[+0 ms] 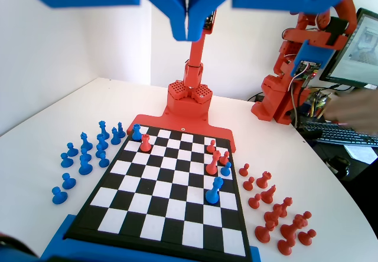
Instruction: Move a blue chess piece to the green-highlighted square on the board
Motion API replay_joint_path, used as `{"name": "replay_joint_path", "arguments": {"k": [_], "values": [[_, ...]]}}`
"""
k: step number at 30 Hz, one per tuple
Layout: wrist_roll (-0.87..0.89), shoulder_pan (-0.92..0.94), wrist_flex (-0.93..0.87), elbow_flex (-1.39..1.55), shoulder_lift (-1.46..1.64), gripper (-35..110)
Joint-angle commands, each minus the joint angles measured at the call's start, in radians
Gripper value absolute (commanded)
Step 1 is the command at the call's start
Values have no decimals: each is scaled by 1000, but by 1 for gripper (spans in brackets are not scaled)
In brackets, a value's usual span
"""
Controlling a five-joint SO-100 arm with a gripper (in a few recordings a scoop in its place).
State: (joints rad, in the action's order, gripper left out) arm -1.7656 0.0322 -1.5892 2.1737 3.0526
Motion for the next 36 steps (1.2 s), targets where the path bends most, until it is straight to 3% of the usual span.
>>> {"name": "replay_joint_path", "arguments": {"k": [1, 36], "values": [[-3, 5, 17, 6, 3, 1], [12, -2, 18, -3, -9, 1]]}}
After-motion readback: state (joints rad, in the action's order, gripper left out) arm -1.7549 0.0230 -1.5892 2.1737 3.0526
